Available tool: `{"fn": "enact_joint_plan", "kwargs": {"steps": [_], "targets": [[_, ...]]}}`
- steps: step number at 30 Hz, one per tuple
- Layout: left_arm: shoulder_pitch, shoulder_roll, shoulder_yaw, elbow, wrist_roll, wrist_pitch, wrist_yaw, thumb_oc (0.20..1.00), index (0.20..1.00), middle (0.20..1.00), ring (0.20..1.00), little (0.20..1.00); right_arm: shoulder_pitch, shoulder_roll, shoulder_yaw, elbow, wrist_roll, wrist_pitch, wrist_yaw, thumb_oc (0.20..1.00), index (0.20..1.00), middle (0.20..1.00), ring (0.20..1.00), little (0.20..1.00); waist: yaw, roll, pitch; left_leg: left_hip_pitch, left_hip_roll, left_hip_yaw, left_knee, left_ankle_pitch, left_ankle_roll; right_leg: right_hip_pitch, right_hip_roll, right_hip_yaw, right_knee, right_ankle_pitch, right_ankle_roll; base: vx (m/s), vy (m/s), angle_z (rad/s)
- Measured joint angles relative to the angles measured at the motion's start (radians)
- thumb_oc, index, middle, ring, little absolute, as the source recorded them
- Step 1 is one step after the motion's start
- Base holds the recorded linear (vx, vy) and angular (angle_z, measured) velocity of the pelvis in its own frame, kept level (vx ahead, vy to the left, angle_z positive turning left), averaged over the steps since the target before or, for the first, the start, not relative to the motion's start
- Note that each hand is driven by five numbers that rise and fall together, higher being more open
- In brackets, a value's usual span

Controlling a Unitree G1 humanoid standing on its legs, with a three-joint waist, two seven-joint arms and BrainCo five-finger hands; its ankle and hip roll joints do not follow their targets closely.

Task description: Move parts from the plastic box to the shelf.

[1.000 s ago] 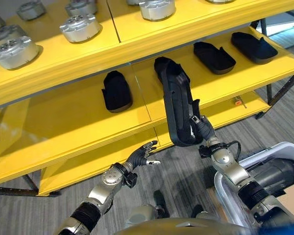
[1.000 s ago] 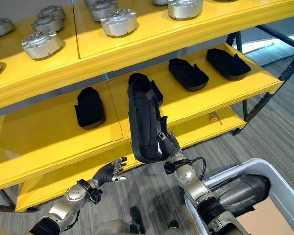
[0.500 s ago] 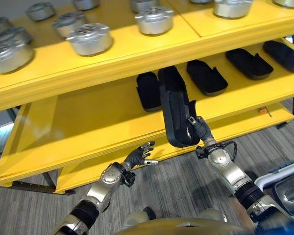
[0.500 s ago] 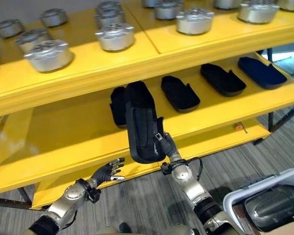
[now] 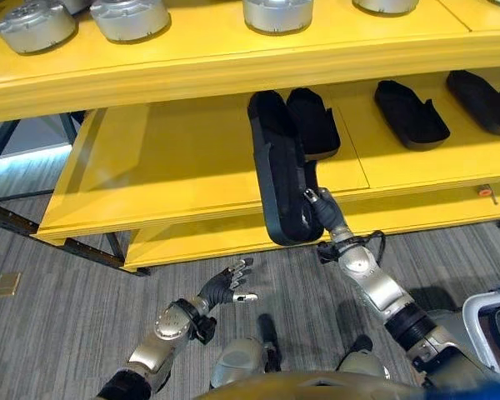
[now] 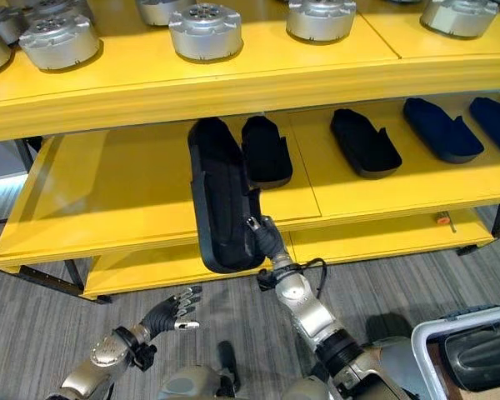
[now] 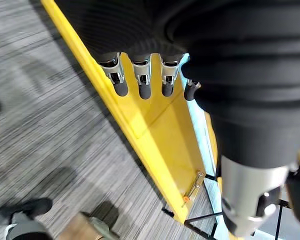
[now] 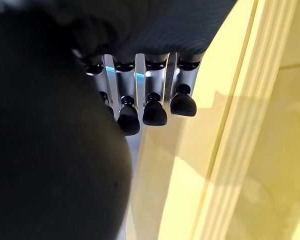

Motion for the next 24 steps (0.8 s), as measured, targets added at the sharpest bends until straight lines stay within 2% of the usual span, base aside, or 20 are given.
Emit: {"fn": "enact_joint_plan", "kwargs": {"steps": [1,2,3,4,5,8,9,12,16,19,20,21,22,23,24], "targets": [[-0.001,0.005,0.005,-0.009,-0.001,-0.003,0.001,1.0,1.0,1.0,1.0,1.0,0.002,-0.012,0.01,-0.01,0.0,0.009,0.001,0.2,0.2,0.2,0.2,0.2,-0.003,-0.008,-0.002,0.001,0.007,0.003,0.002,0.003,-0.005,0.01,0.058,0.015,0.007,-0.06,-0.011,0.08,-0.037,0.05],[-0.014,-0.001,-0.002,-0.015,-0.001,-0.004,0.009,1.0,1.0,1.0,1.0,1.0,0.003,-0.029,0.02,-0.027,0.003,0.013,0.004,0.2,0.2,0.2,0.2,0.2,-0.012,-0.018,-0.006,-0.006,0.016,0.01,0.014,0.002,-0.009,0.024,0.137,0.042,0.017,-0.162,-0.067,0.07,-0.052,-0.05],[-0.03,-0.004,-0.019,-0.015,-0.001,-0.004,0.013,1.0,1.0,1.0,1.0,1.0,0.003,-0.034,0.025,-0.027,0.009,0.013,0.004,0.2,0.2,0.2,0.2,0.2,-0.012,-0.022,-0.008,-0.007,0.021,0.012,0.025,-0.001,-0.016,0.042,0.169,0.051,0.001,-0.193,-0.101,0.05,-0.05,-0.15],[-0.049,-0.006,-0.041,-0.014,0.0,-0.004,0.024,1.0,1.0,1.0,1.0,1.0,-0.003,-0.034,0.03,-0.016,0.01,0.013,0.008,0.2,0.2,0.2,0.2,0.2,-0.01,-0.031,-0.009,-0.009,0.019,0.02,0.041,-0.002,-0.021,0.07,0.195,0.053,-0.048,-0.212,-0.129,0.04,-0.037,-0.18],[-0.065,-0.017,-0.05,-0.008,0.0,-0.004,0.026,1.0,1.0,1.0,1.0,1.0,-0.011,-0.033,0.033,-0.001,0.01,0.013,0.012,0.2,0.2,0.2,0.2,0.2,-0.011,-0.037,-0.011,-0.017,0.018,0.023,0.065,-0.01,-0.031,0.1,0.207,0.058,-0.112,-0.207,-0.155,0.04,-0.026,-0.18],[-0.121,-0.043,-0.081,0.006,0.0,-0.003,0.03,1.0,1.0,1.0,1.0,1.0,-0.017,-0.038,0.035,0.038,0.01,0.013,0.018,0.2,0.2,0.2,0.2,0.2,-0.03,-0.034,-0.01,-0.032,0.032,0.009,0.1,-0.013,-0.04,0.148,0.241,0.065,-0.207,-0.164,-0.168,0.13,-0.036,-0.03],[-0.145,-0.06,-0.084,0.024,0.0,-0.001,0.03,1.0,1.0,1.0,1.0,1.0,-0.017,-0.041,0.031,0.051,0.011,0.01,0.019,0.2,0.2,0.2,0.2,0.2,-0.048,-0.033,-0.01,-0.04,0.035,-0.007,0.109,-0.015,-0.043,0.154,0.243,0.065,-0.201,-0.175,-0.161,0.11,-0.028,0.3],[-0.225,-0.097,-0.098,0.075,0.001,0.015,0.027,1.0,1.0,1.0,1.0,1.0,-0.018,-0.077,0.025,0.061,0.012,0.003,0.024,0.2,0.2,0.2,0.2,0.2,-0.087,-0.024,-0.011,-0.036,0.038,-0.028,0.102,-0.019,-0.048,0.165,0.251,0.044,-0.196,-0.184,-0.17,0.11,-0.015,0.26],[-0.229,-0.097,-0.1,0.075,0.001,0.042,0.021,1.0,1.0,1.0,1.0,1.0,-0.018,-0.088,0.006,0.061,0.011,-0.012,0.032,0.2,0.2,0.2,0.2,0.2,-0.117,-0.001,-0.016,-0.018,0.028,-0.03,0.09,-0.011,-0.04,0.183,0.249,0.049,-0.195,-0.203,-0.177,0.13,-0.038,0.12],[-0.23,-0.092,-0.109,0.073,0.002,0.054,0.021,1.0,1.0,1.0,1.0,1.0,-0.019,-0.085,0.007,0.059,0.009,-0.014,0.045,0.2,0.2,0.2,0.2,0.2,-0.116,0.009,-0.022,-0.014,0.021,-0.025,0.113,-0.001,-0.037,0.194,0.238,0.044,-0.187,-0.223,-0.176,0.08,-0.071,0.19],[-0.233,-0.092,-0.109,0.072,0.002,0.059,0.021,1.0,1.0,1.0,1.0,1.0,-0.021,-0.087,0.007,0.058,0.009,-0.014,0.05,0.2,0.2,0.2,0.2,0.2,-0.116,0.006,-0.02,-0.033,0.021,-0.023,0.159,0.0,-0.039,0.197,0.229,0.044,-0.182,-0.227,-0.175,0.08,-0.031,0.17],[-0.228,-0.091,-0.111,0.065,0.002,0.064,0.021,1.0,1.0,1.0,1.0,1.0,-0.034,-0.086,0.01,0.058,0.007,-0.014,0.059,0.2,0.2,0.2,0.2,0.2,-0.11,0.004,-0.02,-0.078,0.029,-0.014,0.277,0.001,-0.04,0.209,0.197,0.047,-0.182,-0.23,-0.173,0.07,0.001,0.07],[-0.226,-0.09,-0.11,0.065,0.002,0.064,0.021,1.0,1.0,1.0,1.0,1.0,-0.044,-0.082,0.015,0.058,0.007,-0.014,0.062,0.2,0.2,0.2,0.2,0.2,-0.107,0.002,-0.019,-0.091,0.038,-0.005,0.319,0.001,-0.046,0.213,0.183,0.048,-0.181,-0.23,-0.18,0.08,0.08,-0.13],[-0.227,-0.087,-0.11,0.067,0.004,0.065,0.021,1.0,1.0,1.0,1.0,1.0,-0.069,-0.073,0.032,0.059,0.007,-0.012,0.061,0.2,0.2,0.2,0.2,0.2,-0.104,-0.009,-0.012,-0.106,0.049,0.007,0.375,0.008,-0.074,0.211,0.16,0.052,-0.164,-0.235,-0.189,0.05,0.114,-0.27],[-0.224,-0.078,-0.114,0.065,0.01,0.067,0.019,1.0,1.0,1.0,1.0,1.0,-0.092,-0.068,0.039,0.059,0.007,-0.011,0.065,0.2,0.2,0.2,0.2,0.2,-0.11,-0.029,-0.006,-0.126,0.104,0.064,0.464,-0.036,-0.07,0.216,0.155,0.046,-0.162,-0.237,-0.193,0.09,0.197,-0.23]]}}
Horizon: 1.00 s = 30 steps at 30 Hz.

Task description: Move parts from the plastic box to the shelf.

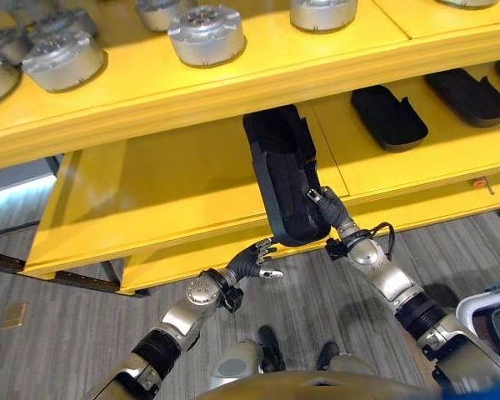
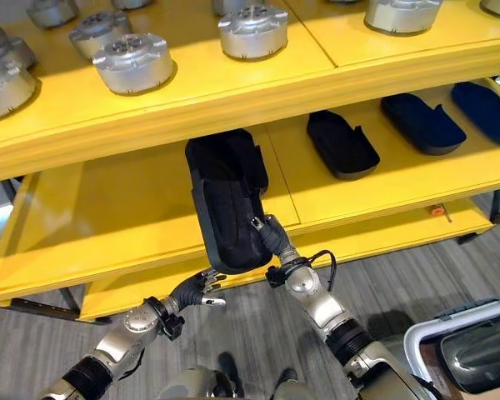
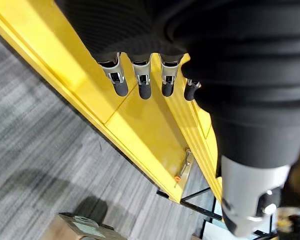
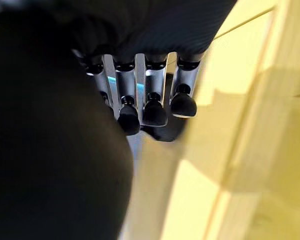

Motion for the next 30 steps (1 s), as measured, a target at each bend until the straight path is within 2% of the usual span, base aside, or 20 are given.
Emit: {"fn": "enact_joint_plan", "kwargs": {"steps": [2,6,8,10,11,12,13,14,15,16,17,18,19,20,22,24,26,27,28,30], "targets": [[0.0,-0.003,-0.002,-0.002,0.003,0.001,-0.002,1.0,1.0,1.0,1.0,1.0,-0.019,0.006,-0.001,-0.009,0.002,-0.001,-0.002,0.2,0.2,0.2,0.2,0.2,-0.032,0.003,-0.002,0.004,0.114,0.019,0.016,-0.022,-0.013,0.024,0.008,-0.007,-0.006,-0.001,0.001,0.11,0.28,-0.03],[-0.008,-0.008,-0.013,0.006,0.025,-0.001,-0.012,1.0,1.0,1.0,1.0,1.0,-0.013,-0.028,-0.017,-0.011,0.002,0.001,-0.002,0.2,0.2,0.2,0.2,0.2,-0.062,0.009,-0.006,0.045,0.197,-0.064,-0.124,0.014,-0.067,0.006,-0.01,0.01,0.032,0.0,0.016,0.08,0.411,-0.04],[-0.041,-0.007,-0.052,0.035,0.031,-0.001,-0.014,1.0,1.0,1.0,1.0,1.0,-0.004,-0.056,-0.011,-0.015,0.003,0.013,-0.002,0.2,0.2,0.2,0.2,0.2,-0.064,0.008,-0.007,0.034,0.273,-0.12,-0.12,0.058,-0.136,-0.044,-0.06,0.023,0.109,0.0,0.016,0.04,0.575,-0.04],[-0.075,-0.014,-0.096,0.044,0.029,-0.002,-0.013,1.0,1.0,1.0,1.0,1.0,-0.002,-0.082,-0.012,-0.015,0.002,0.022,-0.001,0.2,0.2,0.2,0.2,0.2,-0.071,0.001,-0.005,0.022,0.314,-0.12,-0.112,0.127,-0.152,-0.07,-0.168,0.047,0.17,0.0,0.016,0.04,0.603,0.21],[-0.098,-0.023,-0.123,0.044,0.028,-0.005,-0.013,1.0,1.0,1.0,1.0,1.0,-0.002,-0.101,-0.013,-0.015,0.002,0.025,-0.001,0.2,0.2,0.2,0.2,0.2,-0.078,0.002,-0.006,0.005,0.298,-0.109,-0.093,0.158,-0.143,-0.087,-0.245,0.047,0.225,0.003,0.022,0.06,0.563,0.51],[-0.104,-0.037,-0.132,0.042,0.027,-0.008,-0.013,1.0,1.0,1.0,1.0,1.0,-0.003,-0.119,-0.01,-0.019,0.002,0.026,0.001,0.2,0.2,0.2,0.2,0.2,-0.089,0.017,-0.011,0.008,0.269,-0.102,-0.127,0.191,-0.103,-0.101,-0.316,0.046,0.279,0.01,0.025,0.09,0.553,0.55],[-0.1,-0.062,-0.13,0.04,0.02,-0.008,-0.011,1.0,1.0,1.0,1.0,1.0,-0.003,-0.141,-0.008,-0.021,0.003,0.026,0.004,0.2,0.2,0.2,0.2,0.2,-0.097,0.048,-0.021,0.021,0.233,-0.092,-0.168,0.26,-0.051,-0.119,-0.366,0.064,0.326,0.042,0.064,0.1,0.447,0.3],[-0.092,-0.082,-0.127,0.039,0.006,-0.008,-0.008,1.0,1.0,1.0,1.0,1.0,-0.002,-0.15,-0.008,-0.015,0.002,0.027,0.005,0.2,0.2,0.2,0.2,0.2,-0.091,0.101,-0.039,0.046,0.194,-0.068,-0.17,0.277,-0.007,-0.127,-0.393,0.095,0.353,0.076,0.115,0.11,0.354,0.22],[-0.088,-0.087,-0.119,0.044,-0.005,-0.006,-0.003,1.0,1.0,1.0,1.0,1.0,0.006,-0.125,-0.014,-0.004,0.004,0.031,0.0,0.2,0.2,0.2,0.2,0.2,-0.095,0.119,-0.048,0.093,0.168,-0.043,-0.194,0.151,-0.015,-0.137,-0.422,0.128,0.391,0.048,0.139,0.1,0.282,0.2],[-0.091,-0.081,-0.113,0.05,-0.011,-0.005,0.004,1.0,1.0,1.0,1.0,1.0,0.022,-0.095,-0.013,-0.004,0.008,0.031,-0.002,0.2,0.2,0.2,0.2,0.2,-0.094,0.114,-0.048,0.113,0.147,-0.044,-0.241,0.107,-0.031,-0.171,-0.402,0.156,0.447,-0.035,0.184,0.16,0.449,0.45],[-0.08,-0.053,-0.07,0.05,-0.011,-0.002,0.005,1.0,1.0,1.0,1.0,1.0,0.031,-0.047,0.005,-0.004,0.017,0.032,0.008,0.2,0.2,0.2,0.2,0.2,-0.054,0.1,-0.042,0.101,0.13,-0.051,-0.305,0.116,-0.055,-0.226,-0.259,0.134,0.425,-0.142,0.133,0.13,0.366,0.54],[-0.064,-0.036,-0.064,0.045,-0.008,0.002,0.001,1.0,1.0,1.0,1.0,1.0,0.038,-0.027,0.012,-0.001,0.017,0.032,0.011,0.2,0.2,0.2,0.2,0.2,-0.043,0.097,-0.039,0.098,0.106,-0.062,-0.314,0.11,-0.057,-0.177,-0.232,0.147,0.346,-0.098,0.136,0.13,0.382,0.63],[-0.034,-0.009,-0.085,0.021,-0.007,0.003,-0.005,1.0,1.0,1.0,1.0,1.0,0.054,-0.009,0.012,0.002,0.012,0.032,0.012,0.2,0.2,0.2,0.2,0.2,-0.037,0.076,-0.041,0.113,0.082,-0.067,-0.324,0.105,-0.061,-0.111,-0.24,0.114,0.273,-0.044,0.189,0.09,0.255,0.63],[-0.003,0.021,-0.091,0.013,0.001,0.003,-0.017,1.0,1.0,1.0,1.0,1.0,0.059,0.021,0.011,0.002,0.013,0.032,0.007,0.2,0.2,0.2,0.2,0.2,-0.032,0.039,-0.051,0.124,0.048,-0.071,-0.335,0.077,-0.077,-0.102,-0.271,0.111,0.267,-0.019,0.195,0.12,0.372,0.37],[0.021,0.043,-0.093,0.022,0.012,0.006,-0.019,1.0,1.0,1.0,1.0,1.0,0.053,0.07,0.004,0.001,0.012,0.028,-0.005,0.2,0.2,0.2,0.2,0.2,-0.017,0.016,-0.047,0.108,0.037,-0.073,-0.295,0.04,-0.067,-0.095,-0.282,0.114,0.255,0.063,0.168,0.09,0.347,0.13],[0.035,0.044,-0.102,0.017,0.012,0.006,-0.023,1.0,1.0,1.0,1.0,1.0,0.058,0.063,0.004,-0.007,0.011,0.031,-0.02,0.2,0.2,0.2,0.2,0.2,-0.011,0.022,-0.049,0.109,0.033,-0.091,-0.279,0.004,-0.04,-0.098,-0.287,0.111,0.264,0.188,0.116,0.01,0.26,0.23],[0.051,0.062,-0.101,0.003,0.012,-0.006,-0.021,1.0,1.0,1.0,1.0,1.0,0.057,0.07,0.003,-0.043,0.002,0.03,-0.038,0.2,0.2,0.2,0.2,0.2,0.013,0.019,-0.054,0.112,0.016,-0.086,-0.32,0.003,-0.016,-0.126,-0.289,0.105,0.244,0.296,0.126,-0.02,0.176,-0.01],[0.055,0.075,-0.1,0.001,0.012,-0.006,-0.021,1.0,1.0,1.0,1.0,1.0,0.055,0.077,0.005,-0.054,0.001,0.03,-0.044,0.2,0.2,0.2,0.2,0.2,0.021,0.017,-0.054,0.111,0.007,-0.084,-0.346,0.021,0.011,-0.141,-0.281,0.091,0.246,0.271,0.153,-0.03,0.155,0.04],[0.056,0.086,-0.098,0.0,0.013,-0.006,-0.021,1.0,1.0,1.0,1.0,1.0,0.05,0.091,0.008,-0.061,0.0,0.031,-0.046,0.2,0.2,0.2,0.2,0.2,0.044,0.01,-0.055,0.112,-0.011,-0.074,-0.378,0.04,0.023,-0.154,-0.264,0.027,0.232,0.244,0.148,-0.03,0.145,0.0],[0.092,0.086,-0.077,-0.005,0.013,-0.017,-0.022,1.0,1.0,1.0,1.0,1.0,0.046,0.111,0.012,-0.064,-0.012,0.039,-0.047,0.2,0.2,0.2,0.2,0.2,0.086,0.005,-0.051,0.126,-0.038,-0.032,-0.396,0.031,0.035,-0.148,-0.273,-0.073,0.188,0.293,0.15,-0.03,0.091,-0.34]]}}
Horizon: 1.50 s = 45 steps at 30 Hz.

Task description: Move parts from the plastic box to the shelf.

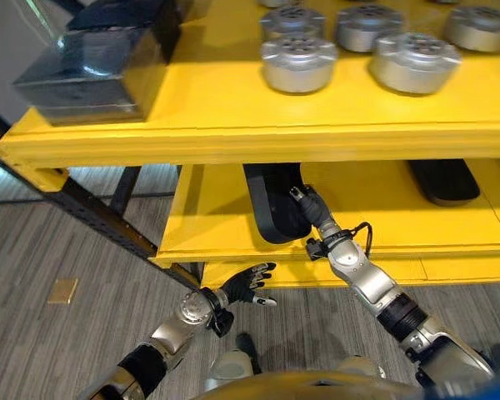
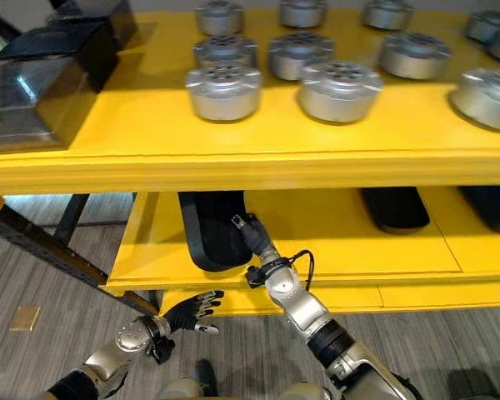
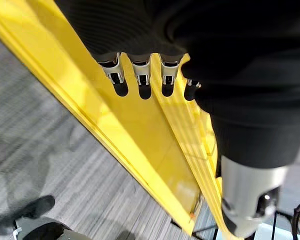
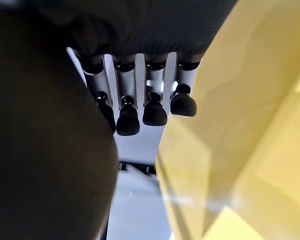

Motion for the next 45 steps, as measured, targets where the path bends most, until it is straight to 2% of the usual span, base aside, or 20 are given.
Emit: {"fn": "enact_joint_plan", "kwargs": {"steps": [2,3,4,5,7,8,9,12,17,21,35,45], "targets": [[0.015,0.004,0.006,0.0,0.008,0.0,-0.004,1.0,1.0,1.0,1.0,1.0,-0.006,0.002,0.006,-0.001,0.0,0.012,-0.003,0.2,0.2,0.2,0.2,0.2,0.003,0.015,0.014,0.01,-0.012,0.011,-0.023,0.006,0.01,-0.002,0.0,-0.03,-0.009,0.025,-0.002,0.01,-0.068,-0.22],[0.014,0.001,0.009,0.0,0.01,0.0,-0.004,1.0,1.0,1.0,1.0,1.0,-0.005,-0.006,0.013,-0.001,0.003,0.021,-0.014,0.2,0.2,0.2,0.2,0.2,-0.006,0.02,0.019,0.016,-0.007,-0.003,-0.038,0.014,0.008,-0.011,0.039,0.016,0.0,-0.049,0.036,0.03,-0.121,0.2],[0.01,0.008,0.01,0.0,0.012,0.0,-0.003,1.0,1.0,1.0,1.0,1.0,-0.001,-0.017,0.018,0.0,0.003,0.028,-0.02,0.2,0.2,0.2,0.2,0.2,-0.024,0.019,0.02,0.016,0.004,-0.018,-0.049,0.024,0.004,-0.008,0.101,0.083,-0.012,-0.107,0.038,0.03,-0.123,0.31],[0.005,0.014,0.012,-0.002,0.012,0.0,0.001,1.0,1.0,1.0,1.0,1.0,0.007,-0.031,0.018,0.001,0.003,0.028,-0.025,0.2,0.2,0.2,0.2,0.2,-0.03,0.008,0.021,0.016,0.007,-0.029,-0.054,0.029,-0.001,-0.007,0.149,0.11,-0.031,-0.14,0.038,0.03,-0.11,0.34],[0.006,-0.003,0.02,-0.004,0.014,0.0,0.007,1.0,1.0,1.0,1.0,1.0,0.02,-0.055,0.013,0.008,0.004,0.026,-0.032,0.2,0.2,0.2,0.2,0.2,-0.043,-0.019,0.016,0.012,-0.006,-0.042,-0.053,0.023,-0.008,0.03,0.181,0.142,-0.127,-0.161,0.022,0.06,-0.185,0.19],[0.006,-0.022,0.027,-0.004,0.015,0.0,0.006,1.0,1.0,1.0,1.0,1.0,0.026,-0.059,0.002,0.019,0.004,0.026,-0.034,0.2,0.2,0.2,0.2,0.2,-0.065,-0.024,0.016,0.007,-0.011,-0.06,-0.055,0.032,-0.025,0.058,0.192,0.187,-0.165,-0.172,0.021,0.06,-0.2,0.44],[0.005,-0.038,0.032,-0.004,0.015,0.001,0.006,1.0,1.0,1.0,1.0,1.0,0.037,-0.068,-0.005,0.027,0.005,0.027,-0.039,0.2,0.2,0.2,0.2,0.2,-0.084,-0.024,0.015,0.007,-0.012,-0.08,-0.061,0.041,-0.032,0.08,0.2,0.2,-0.189,-0.179,0.016,0.04,-0.166,0.51],[0.01,-0.065,0.055,-0.004,0.014,0.001,0.005,1.0,1.0,1.0,1.0,1.0,0.047,-0.095,-0.015,0.045,0.004,0.027,-0.031,0.2,0.2,0.2,0.2,0.2,-0.089,-0.02,0.013,0.016,0.016,-0.081,-0.074,0.068,-0.052,0.109,0.237,0.194,-0.242,-0.184,0.0,0.04,-0.133,0.08],[0.011,-0.076,0.081,-0.019,0.007,0.004,0.003,1.0,1.0,1.0,1.0,1.0,0.047,-0.161,-0.043,0.051,-0.008,0.03,-0.024,0.2,0.2,0.2,0.2,0.2,-0.093,-0.017,0.011,0.022,0.057,-0.08,-0.07,0.08,-0.072,0.136,0.286,0.187,-0.285,-0.185,-0.028,0.02,-0.097,-0.04],[0.016,-0.09,0.084,-0.026,-0.001,0.005,0.003,1.0,1.0,1.0,1.0,1.0,0.042,-0.17,-0.067,0.054,-0.027,0.05,-0.027,0.2,0.2,0.2,0.2,0.2,-0.093,-0.014,0.009,0.028,0.075,-0.077,-0.068,0.08,-0.072,0.14,0.299,0.186,-0.285,-0.192,-0.039,0.01,-0.06,-0.06],[0.014,-0.091,0.085,-0.025,-0.025,0.039,0.005,1.0,1.0,1.0,1.0,1.0,0.016,-0.175,-0.118,0.207,-0.049,0.087,-0.029,0.2,0.2,0.2,0.2,0.2,-0.086,-0.017,0.007,0.032,0.074,-0.06,-0.067,0.079,-0.074,0.139,0.298,0.187,-0.283,-0.194,-0.042,0.01,-0.021,0.0],[-0.011,-0.061,0.085,-0.026,-0.047,0.075,0.004,1.0,1.0,1.0,1.0,1.0,-0.083,-0.176,-0.14,0.362,-0.042,0.132,-0.034,0.2,0.2,0.2,0.2,0.2,-0.053,-0.021,0.01,0.026,0.073,-0.073,-0.066,0.079,-0.074,0.139,0.297,0.179,-0.284,-0.194,-0.042,0.01,-0.016,0.02]]}}
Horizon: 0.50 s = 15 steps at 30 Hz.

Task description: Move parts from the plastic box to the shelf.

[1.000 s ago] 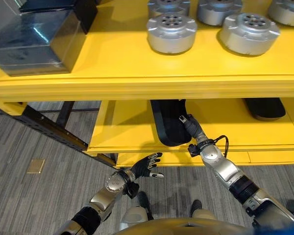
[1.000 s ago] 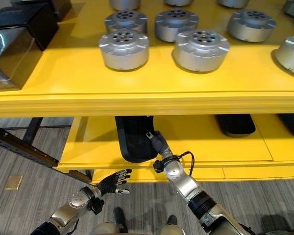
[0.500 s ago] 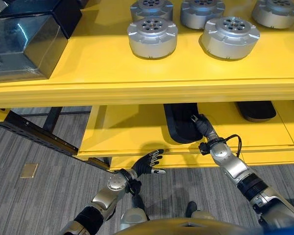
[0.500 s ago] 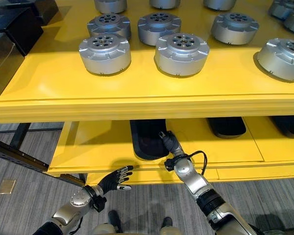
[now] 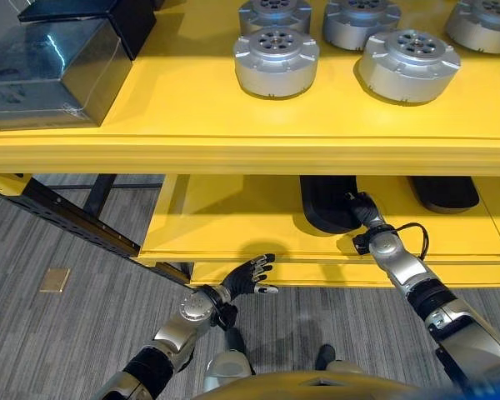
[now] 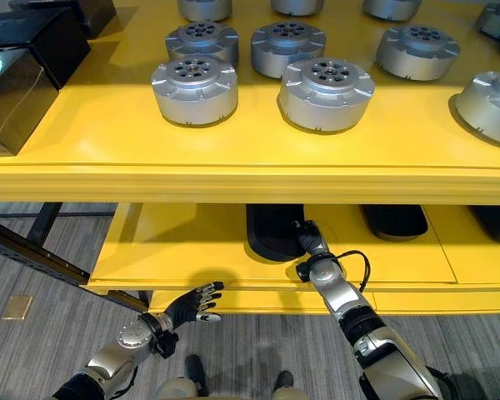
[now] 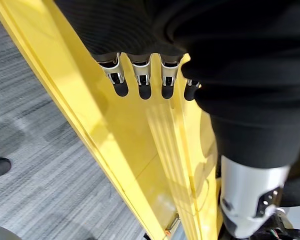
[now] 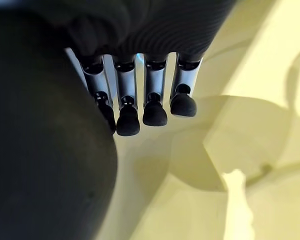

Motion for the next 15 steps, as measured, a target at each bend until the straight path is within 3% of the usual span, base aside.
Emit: {"fn": "enact_joint_plan", "kwargs": {"steps": [15], "targets": [[-0.039,0.018,-0.001,0.0,-0.026,0.02,-0.021,1.0,1.0,1.0,1.0,1.0,-0.117,0.012,0.001,0.158,-0.001,0.08,-0.001,0.2,0.2,0.2,0.2,0.2,0.032,0.003,0.012,-0.011,-0.005,-0.014,0.001,0.0,0.0,-0.002,-0.004,-0.015,0.0,0.0,0.001,0.0,-0.001,0.02]]}}
